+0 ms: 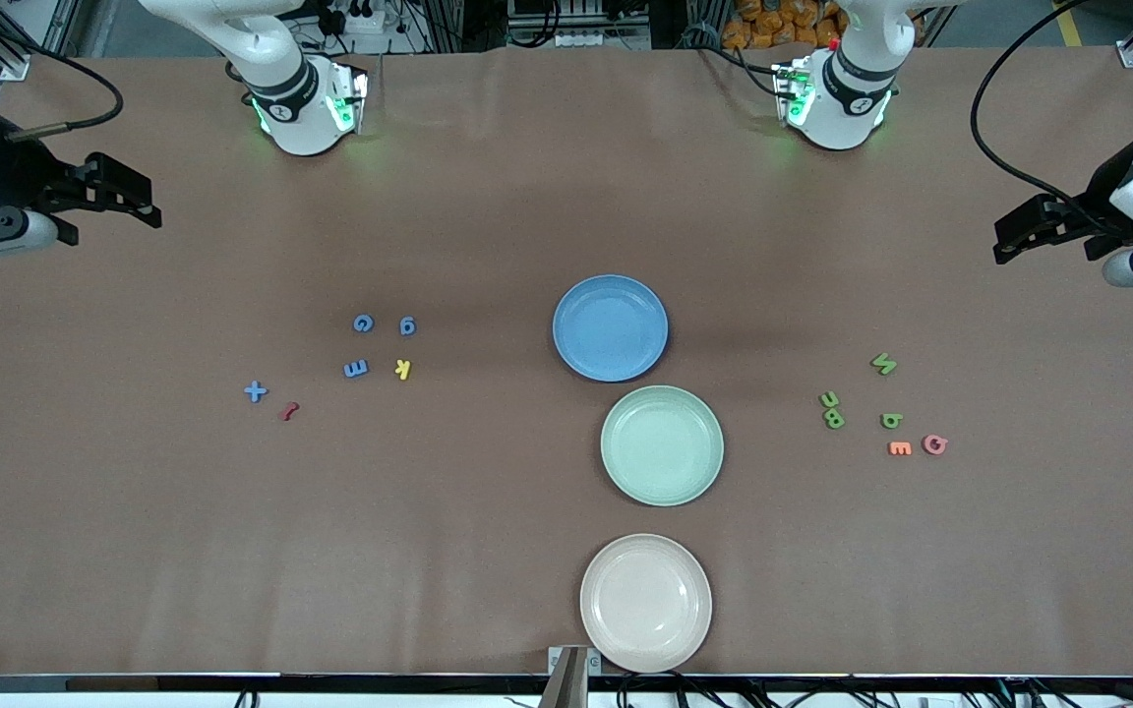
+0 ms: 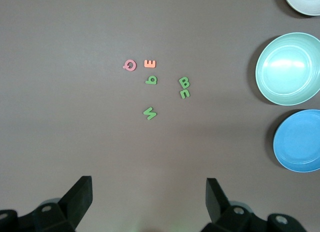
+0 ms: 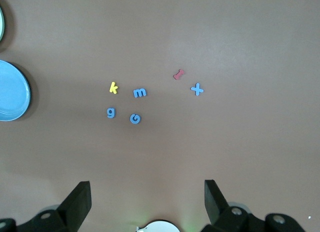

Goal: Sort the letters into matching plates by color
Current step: 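Reach the right gripper to blue x while the left gripper reaches green a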

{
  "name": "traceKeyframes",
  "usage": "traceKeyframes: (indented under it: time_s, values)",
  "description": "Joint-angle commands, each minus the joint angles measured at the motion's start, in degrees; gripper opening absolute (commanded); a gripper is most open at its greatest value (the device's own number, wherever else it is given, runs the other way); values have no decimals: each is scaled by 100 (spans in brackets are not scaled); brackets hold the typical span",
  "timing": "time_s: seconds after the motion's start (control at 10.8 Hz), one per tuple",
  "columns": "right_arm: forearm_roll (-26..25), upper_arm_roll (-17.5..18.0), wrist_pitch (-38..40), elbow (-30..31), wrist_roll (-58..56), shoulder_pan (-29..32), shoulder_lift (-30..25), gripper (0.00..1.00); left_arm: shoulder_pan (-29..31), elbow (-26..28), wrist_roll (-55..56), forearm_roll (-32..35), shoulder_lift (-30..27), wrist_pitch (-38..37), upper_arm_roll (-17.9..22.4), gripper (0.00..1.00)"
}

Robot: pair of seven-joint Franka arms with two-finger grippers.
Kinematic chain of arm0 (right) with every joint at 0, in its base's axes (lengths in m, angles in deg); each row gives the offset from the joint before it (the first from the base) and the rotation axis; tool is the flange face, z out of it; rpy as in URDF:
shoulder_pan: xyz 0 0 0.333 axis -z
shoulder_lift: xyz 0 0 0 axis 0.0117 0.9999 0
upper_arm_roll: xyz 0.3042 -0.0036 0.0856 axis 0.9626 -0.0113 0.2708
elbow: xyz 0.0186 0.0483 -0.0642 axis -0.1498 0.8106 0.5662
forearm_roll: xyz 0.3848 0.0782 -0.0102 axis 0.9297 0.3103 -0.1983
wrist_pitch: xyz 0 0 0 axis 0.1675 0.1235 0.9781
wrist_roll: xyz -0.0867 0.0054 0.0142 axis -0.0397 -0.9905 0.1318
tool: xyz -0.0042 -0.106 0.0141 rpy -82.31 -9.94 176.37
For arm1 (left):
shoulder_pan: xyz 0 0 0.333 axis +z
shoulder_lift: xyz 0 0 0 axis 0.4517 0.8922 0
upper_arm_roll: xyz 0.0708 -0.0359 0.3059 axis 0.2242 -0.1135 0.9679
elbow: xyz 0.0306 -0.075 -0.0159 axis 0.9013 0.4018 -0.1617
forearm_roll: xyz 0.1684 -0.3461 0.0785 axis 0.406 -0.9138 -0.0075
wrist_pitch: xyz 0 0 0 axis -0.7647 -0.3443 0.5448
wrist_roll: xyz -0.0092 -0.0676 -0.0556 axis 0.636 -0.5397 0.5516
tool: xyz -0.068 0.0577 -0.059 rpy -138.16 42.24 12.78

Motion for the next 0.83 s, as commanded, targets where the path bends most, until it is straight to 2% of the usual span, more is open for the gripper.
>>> traceKeyframes:
  time_s: [0.0, 0.28, 0.46, 0.65, 0.74]
  values:
    - [-219, -33, 113, -149, -42, -150, 136, 100, 45, -24, -138, 10, -3, 30, -21, 100]
    - [-203, -33, 105, 77, 19, -159, 110, 100, -33, 19, -95, 63, 129, 213, -38, 100]
    - [-211, -24, -472, 918, 72, -203, 84, 100, -139, 46, 429, 80, 417, 399, -178, 100]
    - [-307, -24, -1542, 1946, 55, -221, 31, 100, -210, 186, 732, 54, 655, 740, -240, 100]
    - [-543, -24, -2174, 2421, 46, -212, 75, 100, -219, 343, 810, 45, 683, 977, -301, 100]
